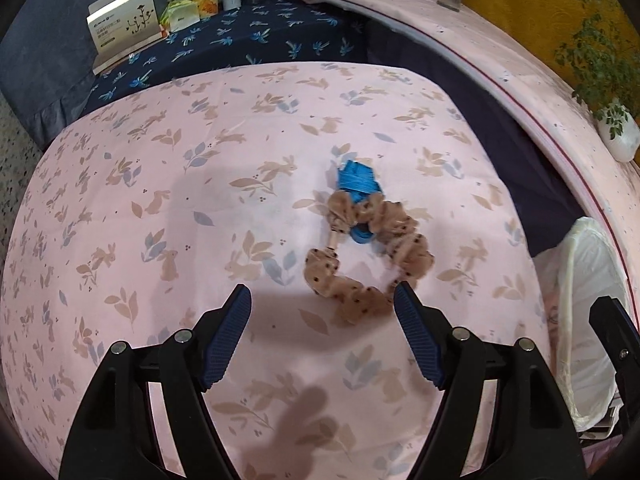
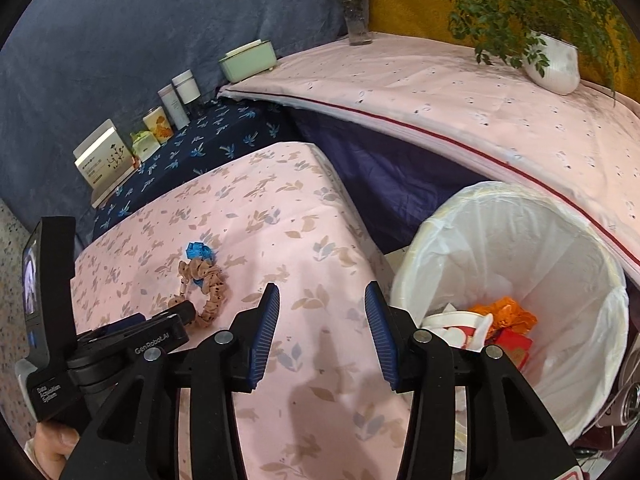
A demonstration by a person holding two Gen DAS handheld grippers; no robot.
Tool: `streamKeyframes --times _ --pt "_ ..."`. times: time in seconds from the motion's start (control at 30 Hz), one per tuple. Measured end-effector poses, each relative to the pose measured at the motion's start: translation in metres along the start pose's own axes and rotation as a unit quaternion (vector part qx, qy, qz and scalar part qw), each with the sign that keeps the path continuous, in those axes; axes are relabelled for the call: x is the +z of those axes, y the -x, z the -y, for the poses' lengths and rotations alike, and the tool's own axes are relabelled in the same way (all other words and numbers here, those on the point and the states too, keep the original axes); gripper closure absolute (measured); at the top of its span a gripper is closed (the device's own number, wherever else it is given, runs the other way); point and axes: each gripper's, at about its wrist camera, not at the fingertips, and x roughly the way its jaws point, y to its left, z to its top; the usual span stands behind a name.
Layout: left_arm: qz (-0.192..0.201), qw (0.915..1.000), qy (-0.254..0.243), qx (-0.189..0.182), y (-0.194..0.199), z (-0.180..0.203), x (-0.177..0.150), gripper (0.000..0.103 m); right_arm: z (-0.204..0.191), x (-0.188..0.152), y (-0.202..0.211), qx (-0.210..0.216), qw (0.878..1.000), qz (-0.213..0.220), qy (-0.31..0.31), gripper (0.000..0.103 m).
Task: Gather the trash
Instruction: 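Move both open tools back toward the brown scrunchie, then grasp the brown scrunchie with the left tool while the right tool grasps the blue tie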
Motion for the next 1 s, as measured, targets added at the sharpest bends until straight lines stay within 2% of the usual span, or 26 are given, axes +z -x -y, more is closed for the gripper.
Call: streamKeyframes --times 0.17,0.3,0.37,0.43,0.67,1.0 --pt "-0.013 0.9999 -0.001 -0.01 -0.015 -0.004 0.005 0.039 -0.014 0.002 -0.016 0.006 1.0 -0.01 0.008 0.059" --pt "-0.009 0.9998 -0.017 -0.01 -0.018 -0.004 0.005 0.06 -0.023 0.003 -0.024 0.008 1.0 -0.017 0.014 0.059" --pt "-0.008 0.9996 -0.024 -0.016 -0.017 -0.006 0.004 0.082 -0.027 0.003 -0.027 0.009 1.0 -0.019 0.017 0.059" --pt "-0.012 0.9994 -0.02 -0.027 -0.016 -0.011 0.005 0.09 -0.032 0.003 -0.03 0.011 1.0 -0.022 0.019 0.059" --pt "0.003 0.9995 0.007 -0.03 0.002 -0.043 0.008 0.093 -0.059 0.004 -0.042 0.023 0.999 -0.03 0.036 0.059" --pt "0.03 0.9989 0.036 -0.003 0.017 -0.094 0.025 0.093 -0.112 0.007 -0.074 0.047 0.995 -0.051 0.066 0.059"
